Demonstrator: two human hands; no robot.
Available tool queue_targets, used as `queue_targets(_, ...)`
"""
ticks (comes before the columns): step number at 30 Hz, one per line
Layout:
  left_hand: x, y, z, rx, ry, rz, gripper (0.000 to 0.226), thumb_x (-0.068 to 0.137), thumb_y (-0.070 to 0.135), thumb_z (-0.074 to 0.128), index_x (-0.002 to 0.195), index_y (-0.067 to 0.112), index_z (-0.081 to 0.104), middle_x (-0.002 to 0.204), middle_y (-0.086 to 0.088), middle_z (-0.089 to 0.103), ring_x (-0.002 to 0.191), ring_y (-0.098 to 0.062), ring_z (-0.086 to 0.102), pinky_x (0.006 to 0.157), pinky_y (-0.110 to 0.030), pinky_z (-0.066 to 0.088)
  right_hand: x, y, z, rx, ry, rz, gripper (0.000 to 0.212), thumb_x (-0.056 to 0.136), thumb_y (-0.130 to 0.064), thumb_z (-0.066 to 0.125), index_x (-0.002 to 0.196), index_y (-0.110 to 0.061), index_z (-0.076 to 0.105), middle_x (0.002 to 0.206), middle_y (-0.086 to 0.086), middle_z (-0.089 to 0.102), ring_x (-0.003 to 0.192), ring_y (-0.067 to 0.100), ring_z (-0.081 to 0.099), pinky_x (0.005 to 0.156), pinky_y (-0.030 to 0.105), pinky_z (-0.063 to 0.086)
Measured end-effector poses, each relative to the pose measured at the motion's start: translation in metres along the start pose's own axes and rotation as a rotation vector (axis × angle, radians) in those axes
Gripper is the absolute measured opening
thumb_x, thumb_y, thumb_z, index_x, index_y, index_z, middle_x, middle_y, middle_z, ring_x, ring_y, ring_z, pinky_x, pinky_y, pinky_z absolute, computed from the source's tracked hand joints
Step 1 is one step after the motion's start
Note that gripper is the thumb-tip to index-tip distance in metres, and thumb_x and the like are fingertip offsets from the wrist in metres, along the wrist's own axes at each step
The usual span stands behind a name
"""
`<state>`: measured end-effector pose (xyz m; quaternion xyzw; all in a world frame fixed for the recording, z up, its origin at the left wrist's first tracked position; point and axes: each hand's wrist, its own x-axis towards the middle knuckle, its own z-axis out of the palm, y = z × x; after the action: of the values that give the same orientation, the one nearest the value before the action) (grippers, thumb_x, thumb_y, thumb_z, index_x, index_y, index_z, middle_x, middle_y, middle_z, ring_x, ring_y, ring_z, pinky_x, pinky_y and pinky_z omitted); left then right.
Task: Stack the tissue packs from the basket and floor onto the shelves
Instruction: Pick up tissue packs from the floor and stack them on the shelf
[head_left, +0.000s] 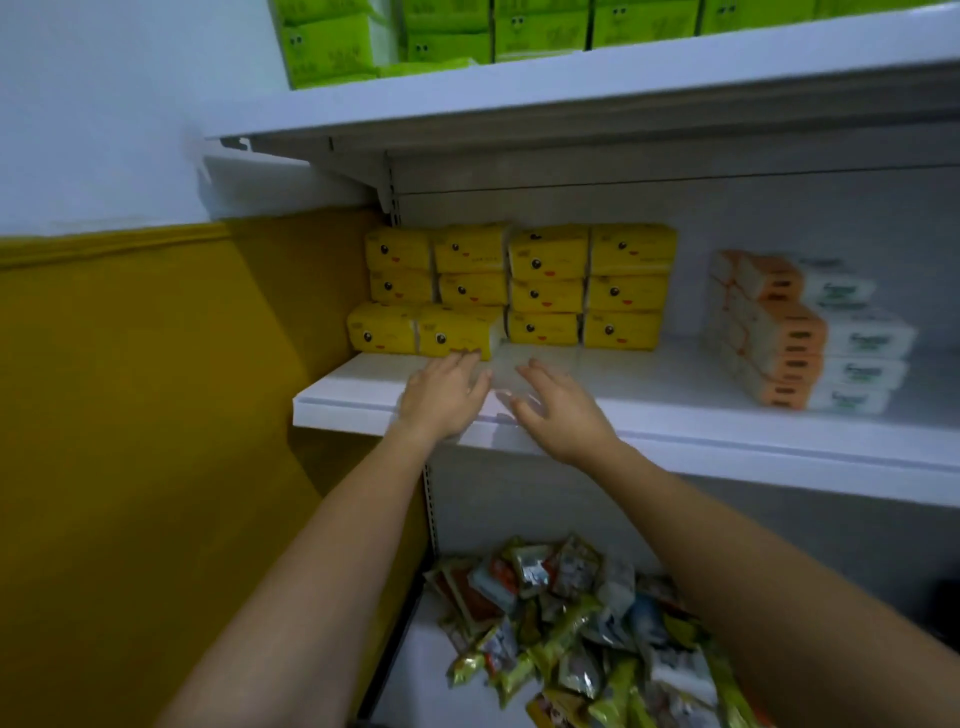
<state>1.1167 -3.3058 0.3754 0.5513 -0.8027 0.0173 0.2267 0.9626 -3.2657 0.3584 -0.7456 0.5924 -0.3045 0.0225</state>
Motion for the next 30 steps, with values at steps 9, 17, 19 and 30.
queue_targets(9, -0.095, 0.124, 0.027, -0.112, -0.045, 0.296, 0.048, 0.099, 0.037, 0.035, 0.143, 0.017, 0.036, 0.148, -0.002, 0.038, 0.137, -0.020, 0.032, 0.109, -0.033, 0.025, -0.183, 0.051, -0.080, -0.302, -0.020, 0.086, 0.053, 0.096, -0.034, 0.043, 0.144, -0.015, 0.031, 0.153, 0.004, 0.024, 0.141, 0.019, 0.022, 0.113, 0.025, 0.010)
queue_targets(17, -0.186, 0.310, 0.131, -0.258, -0.318, 0.681, 0.047, 0.099, 0.036, 0.037, 0.143, 0.019, 0.035, 0.149, -0.002, 0.037, 0.137, -0.020, 0.032, 0.110, -0.031, 0.024, -0.398, 0.148, -0.138, -0.437, 0.009, 0.540, 0.053, 0.095, -0.034, 0.046, 0.142, -0.015, 0.035, 0.151, 0.006, 0.030, 0.137, 0.022, 0.030, 0.111, 0.028, 0.018)
queue_targets(19, -0.212, 0.353, 0.163, -0.291, -0.439, 0.757, 0.048, 0.099, 0.036, 0.037, 0.144, 0.018, 0.033, 0.149, -0.002, 0.035, 0.137, -0.021, 0.031, 0.110, -0.031, 0.025, -0.456, 0.171, -0.148, -0.443, 0.023, 0.672, 0.053, 0.095, -0.033, 0.047, 0.142, -0.014, 0.035, 0.150, 0.006, 0.032, 0.136, 0.023, 0.032, 0.110, 0.029, 0.020)
queue_targets(30, -0.338, 0.523, 0.320, -0.350, -0.863, 1.027, 0.050, 0.097, 0.037, 0.042, 0.142, 0.016, 0.035, 0.147, -0.006, 0.038, 0.134, -0.024, 0.036, 0.108, -0.038, 0.033, -0.720, 0.245, -0.103, -0.239, 0.076, 1.384, 0.049, 0.096, -0.034, 0.045, 0.141, -0.017, 0.038, 0.147, 0.005, 0.038, 0.133, 0.025, 0.036, 0.104, 0.032, 0.029)
